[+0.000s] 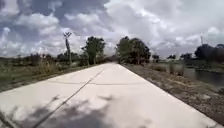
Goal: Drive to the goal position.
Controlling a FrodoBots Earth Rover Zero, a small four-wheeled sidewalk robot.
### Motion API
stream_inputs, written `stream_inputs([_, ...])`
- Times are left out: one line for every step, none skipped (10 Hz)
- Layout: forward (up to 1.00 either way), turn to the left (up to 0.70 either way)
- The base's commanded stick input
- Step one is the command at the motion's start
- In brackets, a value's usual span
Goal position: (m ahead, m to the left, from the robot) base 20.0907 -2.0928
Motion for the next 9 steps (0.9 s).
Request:
stream_inputs([0.85,0.00])
stream_inputs([0.85,0.00])
stream_inputs([0.85,0.00])
stream_inputs([0.85,0.00])
stream_inputs([0.85,0.00])
stream_inputs([0.85,0.00])
stream_inputs([0.85,0.00])
stream_inputs([0.85,0.00])
stream_inputs([0.85,0.00])
